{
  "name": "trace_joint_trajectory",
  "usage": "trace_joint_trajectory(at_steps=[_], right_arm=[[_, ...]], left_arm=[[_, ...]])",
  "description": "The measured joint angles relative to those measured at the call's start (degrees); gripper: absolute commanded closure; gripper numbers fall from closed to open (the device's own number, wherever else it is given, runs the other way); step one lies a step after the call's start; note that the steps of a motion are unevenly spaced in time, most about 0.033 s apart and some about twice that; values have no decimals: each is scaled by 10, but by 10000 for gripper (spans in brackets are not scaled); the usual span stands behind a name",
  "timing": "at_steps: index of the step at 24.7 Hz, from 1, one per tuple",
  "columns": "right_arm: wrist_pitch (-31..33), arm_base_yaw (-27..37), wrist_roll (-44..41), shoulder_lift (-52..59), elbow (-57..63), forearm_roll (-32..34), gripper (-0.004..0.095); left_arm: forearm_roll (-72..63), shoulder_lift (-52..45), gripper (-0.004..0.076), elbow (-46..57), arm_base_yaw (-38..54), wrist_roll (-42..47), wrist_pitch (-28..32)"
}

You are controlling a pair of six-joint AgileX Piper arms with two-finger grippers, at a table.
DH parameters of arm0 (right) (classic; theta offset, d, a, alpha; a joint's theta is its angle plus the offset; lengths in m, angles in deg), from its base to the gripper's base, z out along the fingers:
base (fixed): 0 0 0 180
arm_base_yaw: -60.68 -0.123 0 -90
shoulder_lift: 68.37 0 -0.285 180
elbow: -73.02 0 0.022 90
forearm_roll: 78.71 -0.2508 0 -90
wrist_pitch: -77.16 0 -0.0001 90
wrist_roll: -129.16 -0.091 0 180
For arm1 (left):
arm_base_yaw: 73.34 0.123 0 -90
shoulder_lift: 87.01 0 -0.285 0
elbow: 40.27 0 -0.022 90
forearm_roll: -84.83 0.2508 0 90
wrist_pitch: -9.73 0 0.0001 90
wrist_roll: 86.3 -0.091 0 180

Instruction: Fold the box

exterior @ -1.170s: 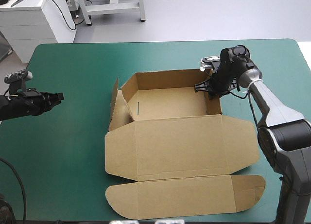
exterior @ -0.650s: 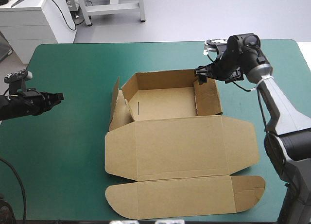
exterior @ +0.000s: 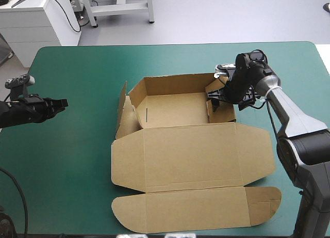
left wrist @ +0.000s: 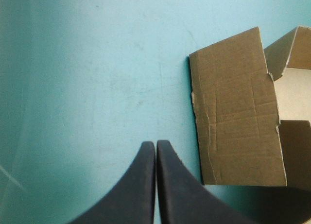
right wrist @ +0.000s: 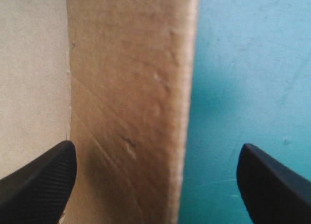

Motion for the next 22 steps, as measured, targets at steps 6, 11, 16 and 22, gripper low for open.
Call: trace_joint_trajectory(at_steps=[6,11,16,22], right_arm=[[-1,0,1,-9,1,-11,818],[-1,1,25,-9,1,-20,926],[-3,1,54,10,5,-23,926],[2,1,76,130,5,8,927]], left_arm=[[0,0,732,0,0,0,1],[0,0,731,0,0,0,1],[0,0,732,0,0,0,0],[0,13,731,0,0,-4,10]])
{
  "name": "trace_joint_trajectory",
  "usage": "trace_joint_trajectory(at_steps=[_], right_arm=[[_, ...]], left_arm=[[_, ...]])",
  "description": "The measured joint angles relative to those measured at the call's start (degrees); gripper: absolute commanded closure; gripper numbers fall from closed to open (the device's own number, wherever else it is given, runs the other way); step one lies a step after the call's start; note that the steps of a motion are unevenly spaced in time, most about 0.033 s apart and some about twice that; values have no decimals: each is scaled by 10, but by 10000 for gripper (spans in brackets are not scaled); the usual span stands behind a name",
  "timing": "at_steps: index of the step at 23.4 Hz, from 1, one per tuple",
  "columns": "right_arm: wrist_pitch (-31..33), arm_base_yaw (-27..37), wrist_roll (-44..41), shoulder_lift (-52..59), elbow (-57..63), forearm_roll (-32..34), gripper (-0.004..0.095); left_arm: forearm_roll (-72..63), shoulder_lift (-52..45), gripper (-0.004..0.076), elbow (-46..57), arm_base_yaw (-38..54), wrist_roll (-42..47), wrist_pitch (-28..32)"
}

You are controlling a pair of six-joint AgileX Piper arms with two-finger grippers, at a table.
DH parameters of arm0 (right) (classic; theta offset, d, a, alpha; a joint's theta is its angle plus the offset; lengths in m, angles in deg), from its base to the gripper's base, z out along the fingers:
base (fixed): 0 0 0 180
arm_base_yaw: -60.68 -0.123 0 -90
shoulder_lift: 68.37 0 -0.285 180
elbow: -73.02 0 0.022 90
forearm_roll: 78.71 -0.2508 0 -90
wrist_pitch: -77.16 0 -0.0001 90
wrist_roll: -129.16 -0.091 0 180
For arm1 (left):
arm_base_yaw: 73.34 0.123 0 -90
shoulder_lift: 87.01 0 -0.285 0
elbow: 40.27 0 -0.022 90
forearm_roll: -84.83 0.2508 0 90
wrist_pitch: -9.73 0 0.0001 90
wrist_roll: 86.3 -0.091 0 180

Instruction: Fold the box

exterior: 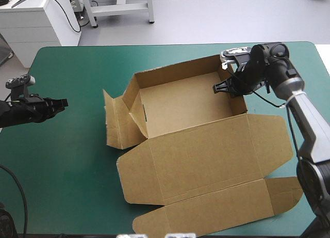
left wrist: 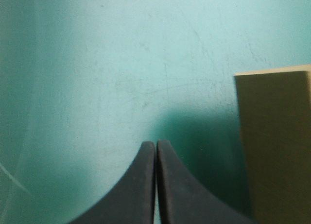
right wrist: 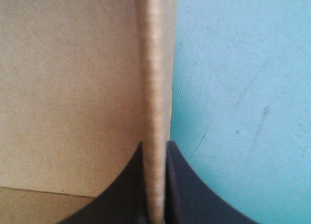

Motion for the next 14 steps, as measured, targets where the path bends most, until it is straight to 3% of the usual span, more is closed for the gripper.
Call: trace_joint_trajectory(at_steps=[5,9,14], right_arm=[[4,0,3,72,0,-18,928],[7,0,39,144,0,-87,927],[7,0,65,165,0,-119,928]], left_arm=[[0,19,731,0,0,-1,12],[-2,52,732,0,0,-2,29],[-51,106,731,0,-33,-2,17]])
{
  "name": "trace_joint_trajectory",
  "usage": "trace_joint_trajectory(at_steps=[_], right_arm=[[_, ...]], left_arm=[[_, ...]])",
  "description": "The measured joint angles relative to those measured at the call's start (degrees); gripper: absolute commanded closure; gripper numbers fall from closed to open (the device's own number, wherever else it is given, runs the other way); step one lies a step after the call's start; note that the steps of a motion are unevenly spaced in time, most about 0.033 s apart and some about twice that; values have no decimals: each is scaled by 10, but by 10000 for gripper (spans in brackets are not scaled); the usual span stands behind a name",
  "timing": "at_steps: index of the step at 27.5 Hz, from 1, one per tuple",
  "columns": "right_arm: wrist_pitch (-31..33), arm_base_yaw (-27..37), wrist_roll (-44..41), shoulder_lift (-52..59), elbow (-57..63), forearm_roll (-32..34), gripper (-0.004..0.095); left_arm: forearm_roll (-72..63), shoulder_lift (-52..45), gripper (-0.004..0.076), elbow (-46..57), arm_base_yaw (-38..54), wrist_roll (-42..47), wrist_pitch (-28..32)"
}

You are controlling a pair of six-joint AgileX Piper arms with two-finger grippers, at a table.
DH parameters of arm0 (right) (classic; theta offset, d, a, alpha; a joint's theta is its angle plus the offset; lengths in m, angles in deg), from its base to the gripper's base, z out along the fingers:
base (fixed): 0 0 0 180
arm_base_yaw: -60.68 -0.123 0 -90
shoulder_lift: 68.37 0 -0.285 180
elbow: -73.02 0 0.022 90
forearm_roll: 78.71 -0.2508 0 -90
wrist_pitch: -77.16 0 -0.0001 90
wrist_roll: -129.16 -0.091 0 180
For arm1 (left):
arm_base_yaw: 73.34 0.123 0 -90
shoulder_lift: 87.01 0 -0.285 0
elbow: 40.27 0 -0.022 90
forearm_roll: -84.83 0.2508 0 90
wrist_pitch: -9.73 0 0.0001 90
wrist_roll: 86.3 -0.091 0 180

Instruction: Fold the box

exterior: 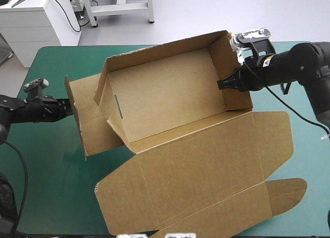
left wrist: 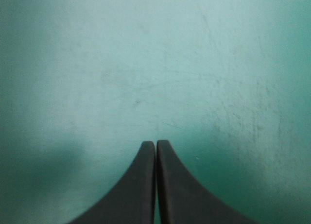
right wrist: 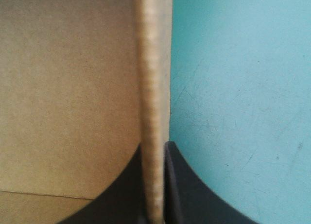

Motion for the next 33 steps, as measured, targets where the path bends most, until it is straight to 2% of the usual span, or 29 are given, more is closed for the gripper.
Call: trace_joint_trajectory(at_steps=[5,8,16,21,33], right_arm=[[-12,0,2,-25,0,5,927],[-20,0,-1,-39,0,13,927],[-61,0,-37,-64,0,45,927],[-75,0,-58,-75,0,67,927],[-78,0,-63,-93,0,74,927]], left_arm=[[-15,20,731,0,-131,0,-12],[-37,18,731,0,-158,0,-17],[-162,-21,732,0,-162,-48,-65],[-196,-59,732,0,-162,-60,-73],[-248,-73,724,0,-162,-119,-166]])
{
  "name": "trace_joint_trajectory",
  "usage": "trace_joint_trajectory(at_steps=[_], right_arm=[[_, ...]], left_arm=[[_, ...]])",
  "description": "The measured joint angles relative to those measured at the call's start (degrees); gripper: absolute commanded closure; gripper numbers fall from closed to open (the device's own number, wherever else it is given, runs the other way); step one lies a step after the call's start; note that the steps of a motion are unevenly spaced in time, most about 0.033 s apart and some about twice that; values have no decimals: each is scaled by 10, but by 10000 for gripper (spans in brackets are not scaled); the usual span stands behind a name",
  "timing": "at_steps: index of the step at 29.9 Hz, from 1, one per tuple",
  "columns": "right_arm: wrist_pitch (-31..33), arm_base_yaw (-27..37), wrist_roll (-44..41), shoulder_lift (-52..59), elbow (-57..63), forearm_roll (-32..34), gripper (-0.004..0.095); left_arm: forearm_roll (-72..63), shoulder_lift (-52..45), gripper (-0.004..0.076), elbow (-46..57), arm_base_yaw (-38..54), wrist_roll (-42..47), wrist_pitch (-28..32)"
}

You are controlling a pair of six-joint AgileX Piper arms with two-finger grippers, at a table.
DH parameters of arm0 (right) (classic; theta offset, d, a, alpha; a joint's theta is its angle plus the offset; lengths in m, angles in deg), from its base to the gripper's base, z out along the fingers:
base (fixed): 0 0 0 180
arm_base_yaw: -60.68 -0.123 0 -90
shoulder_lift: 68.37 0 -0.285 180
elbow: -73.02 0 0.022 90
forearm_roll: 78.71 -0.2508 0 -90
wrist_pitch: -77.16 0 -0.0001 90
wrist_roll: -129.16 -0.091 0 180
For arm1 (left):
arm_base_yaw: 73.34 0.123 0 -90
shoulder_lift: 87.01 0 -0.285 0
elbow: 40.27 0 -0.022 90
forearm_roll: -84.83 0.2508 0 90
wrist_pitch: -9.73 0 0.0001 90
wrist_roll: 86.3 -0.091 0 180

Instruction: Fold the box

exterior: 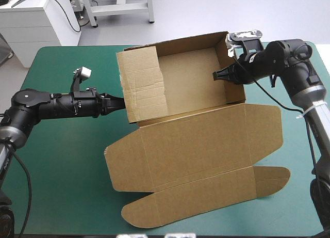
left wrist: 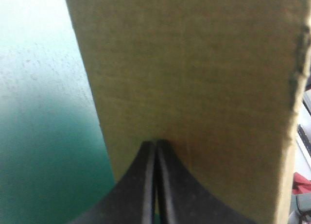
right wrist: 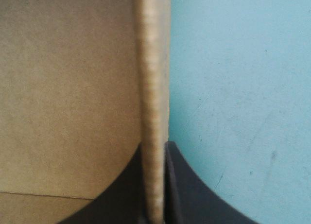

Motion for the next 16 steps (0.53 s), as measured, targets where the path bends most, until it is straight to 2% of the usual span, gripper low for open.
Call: trace_joint_trajectory(at_steps=[2,5,10,12,16], right_arm=[[-2,0,0,0,0,4,927],[-4,0,-1,0,0,14,927],[-4,0,-4,0,0,22,927],[-4,0,-5,0,0,23,927],[-4,0,-6,0,0,24,927]], left_arm=[[-10,0,694,0,0,-16,-2],[-34,0,579,0,0,-40,-2],[-70,0,278,0,0,-50,-2],[-74,0,217,0,0,-50,-2],[-82,0,209,0,0,-50,-9]])
